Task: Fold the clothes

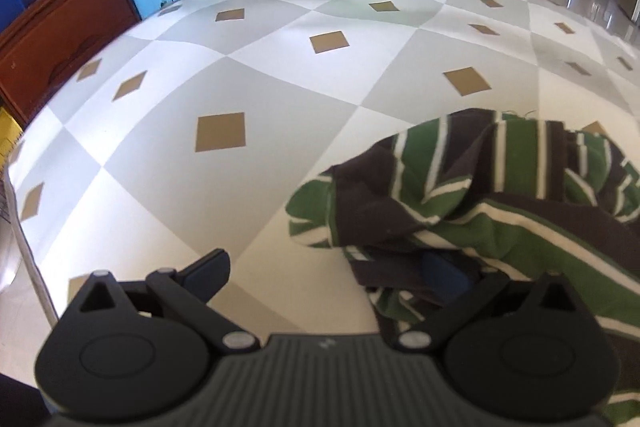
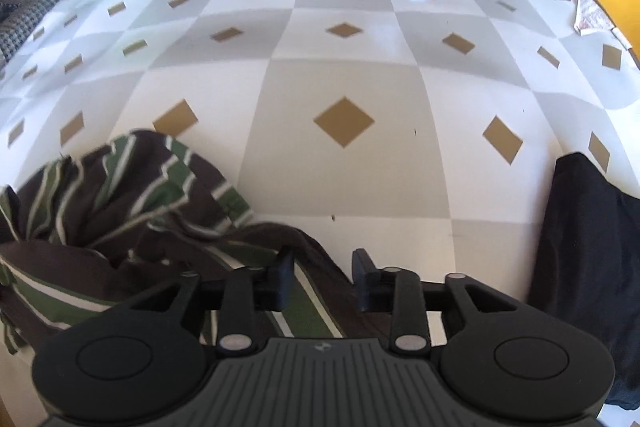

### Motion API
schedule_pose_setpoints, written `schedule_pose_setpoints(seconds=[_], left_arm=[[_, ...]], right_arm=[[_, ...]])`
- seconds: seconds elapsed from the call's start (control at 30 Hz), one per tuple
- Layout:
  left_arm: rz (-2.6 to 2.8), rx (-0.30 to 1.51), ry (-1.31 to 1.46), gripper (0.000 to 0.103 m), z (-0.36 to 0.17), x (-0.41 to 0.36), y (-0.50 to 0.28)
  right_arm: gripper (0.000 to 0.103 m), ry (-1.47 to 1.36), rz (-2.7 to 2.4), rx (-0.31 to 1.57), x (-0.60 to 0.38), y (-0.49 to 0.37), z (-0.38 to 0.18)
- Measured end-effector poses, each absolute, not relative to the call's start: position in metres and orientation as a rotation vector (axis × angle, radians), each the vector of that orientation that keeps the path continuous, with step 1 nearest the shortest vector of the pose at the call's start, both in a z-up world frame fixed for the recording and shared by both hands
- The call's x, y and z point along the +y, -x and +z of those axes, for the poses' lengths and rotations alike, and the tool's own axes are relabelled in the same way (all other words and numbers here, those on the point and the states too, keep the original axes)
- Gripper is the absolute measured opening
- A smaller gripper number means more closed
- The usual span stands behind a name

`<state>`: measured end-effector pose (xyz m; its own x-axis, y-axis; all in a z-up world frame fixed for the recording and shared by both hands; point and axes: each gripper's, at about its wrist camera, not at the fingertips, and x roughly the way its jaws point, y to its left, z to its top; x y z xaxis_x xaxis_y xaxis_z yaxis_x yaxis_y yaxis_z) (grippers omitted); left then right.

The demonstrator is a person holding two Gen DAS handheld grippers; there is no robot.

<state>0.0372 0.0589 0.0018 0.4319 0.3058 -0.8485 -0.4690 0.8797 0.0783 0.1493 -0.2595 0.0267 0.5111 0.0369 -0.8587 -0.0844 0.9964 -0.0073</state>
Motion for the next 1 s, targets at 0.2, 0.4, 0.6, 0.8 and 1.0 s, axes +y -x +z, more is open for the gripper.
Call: schedule_pose_setpoints(seconds=[0.2, 0.4, 0.6, 0.8, 1.0], left_arm=[[0.387, 1.001, 0.208, 0.103, 0.015, 0.04, -0.031], [0.316, 1.035, 0.156, 0.103, 0.006, 0.009, -0.041], [0.276, 1.098, 0.149, 0.103, -0.014, -0.006, -0.049], [0.27, 1.105, 0.162, 0.103, -0.023, -0.007, -0.051], [0.257, 1.088, 0.13, 0.103, -0.026, -0.01, -0.051]], right_arm=[[0.041, 0.043, 0.129, 0.958, -0.245, -0.147, 0.043], [0.041, 0.099, 0.206, 1.009, -0.215, -0.152, 0.025], [0.042, 0.103, 0.245, 1.068, -0.203, -0.156, 0.005], [0.046, 0.151, 0.297, 1.099, -0.198, -0.152, -0.014], [0.049, 0.225, 0.33, 1.081, -0.193, -0.142, -0.018]])
